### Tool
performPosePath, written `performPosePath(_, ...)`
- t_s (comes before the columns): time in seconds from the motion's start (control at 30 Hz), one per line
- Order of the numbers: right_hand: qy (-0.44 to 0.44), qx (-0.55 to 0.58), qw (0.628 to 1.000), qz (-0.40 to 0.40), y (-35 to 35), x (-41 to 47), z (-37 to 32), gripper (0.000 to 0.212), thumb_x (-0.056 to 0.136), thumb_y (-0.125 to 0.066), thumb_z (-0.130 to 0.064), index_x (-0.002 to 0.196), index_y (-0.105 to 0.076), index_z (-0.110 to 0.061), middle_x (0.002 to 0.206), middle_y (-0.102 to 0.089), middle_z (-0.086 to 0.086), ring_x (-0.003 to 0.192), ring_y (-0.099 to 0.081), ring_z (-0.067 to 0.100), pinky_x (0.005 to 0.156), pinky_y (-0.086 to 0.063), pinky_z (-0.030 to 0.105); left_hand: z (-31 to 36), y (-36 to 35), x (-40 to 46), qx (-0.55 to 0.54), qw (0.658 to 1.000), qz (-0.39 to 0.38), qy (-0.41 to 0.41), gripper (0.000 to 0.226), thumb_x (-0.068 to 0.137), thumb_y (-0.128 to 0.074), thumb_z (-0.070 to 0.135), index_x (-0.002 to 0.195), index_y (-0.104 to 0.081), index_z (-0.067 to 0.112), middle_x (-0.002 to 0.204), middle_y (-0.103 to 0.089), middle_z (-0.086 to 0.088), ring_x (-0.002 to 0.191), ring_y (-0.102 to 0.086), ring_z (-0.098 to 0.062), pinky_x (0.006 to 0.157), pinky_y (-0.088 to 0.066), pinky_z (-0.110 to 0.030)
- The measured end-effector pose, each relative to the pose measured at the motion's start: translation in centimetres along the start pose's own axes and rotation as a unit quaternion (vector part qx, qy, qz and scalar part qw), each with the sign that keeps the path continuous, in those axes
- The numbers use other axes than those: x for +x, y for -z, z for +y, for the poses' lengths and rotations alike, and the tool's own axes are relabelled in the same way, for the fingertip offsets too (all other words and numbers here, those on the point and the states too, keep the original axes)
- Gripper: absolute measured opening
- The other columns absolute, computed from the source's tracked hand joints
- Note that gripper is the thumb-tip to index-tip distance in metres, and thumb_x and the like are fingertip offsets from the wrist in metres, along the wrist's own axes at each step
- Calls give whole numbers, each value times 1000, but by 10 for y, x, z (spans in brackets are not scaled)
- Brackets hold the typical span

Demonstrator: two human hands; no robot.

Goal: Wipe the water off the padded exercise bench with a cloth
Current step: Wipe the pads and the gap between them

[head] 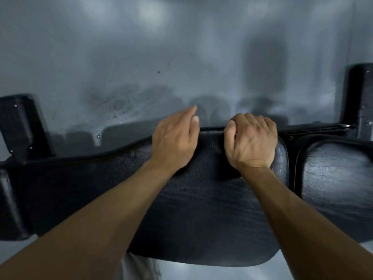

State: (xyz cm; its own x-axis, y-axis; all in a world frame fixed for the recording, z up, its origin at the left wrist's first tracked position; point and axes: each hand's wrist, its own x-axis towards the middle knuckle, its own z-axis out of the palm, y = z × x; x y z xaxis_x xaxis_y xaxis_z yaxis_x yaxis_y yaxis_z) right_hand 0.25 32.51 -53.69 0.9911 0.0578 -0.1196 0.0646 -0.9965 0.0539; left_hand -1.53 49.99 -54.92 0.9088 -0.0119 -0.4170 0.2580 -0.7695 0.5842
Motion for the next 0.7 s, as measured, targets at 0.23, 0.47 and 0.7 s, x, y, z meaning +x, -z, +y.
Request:
performPosePath(0.23,11,28,1000,-2,-5,-3,3,38,99,-36,-31,79,-63,-13,74,-64,9,70,-56,36,83,-41,44,34,-22,14,36,993,37,104,46,110,-23,37,140,-56,26,126,-70,-1,115,-63,-27,96,-42,-38)
performPosePath(0.47,23,57,998,-27,-2,-3,6,38,99,-34,-31,78,-61,-14,74,-64,7,70,-56,34,82,-38,43,33,-26,16,24,994,73,84,42,109,-29,33,135,-61,25,117,-73,-2,107,-66,-29,90,-46,-39)
performPosePath(0.7,35,98,992,-77,9,1,6,42,96,-32,-30,75,-64,-15,70,-64,3,66,-58,30,77,-39,40,33,-27,19,27,994,63,84,46,103,-28,33,126,-66,21,104,-74,-5,96,-66,-30,83,-45,-40)
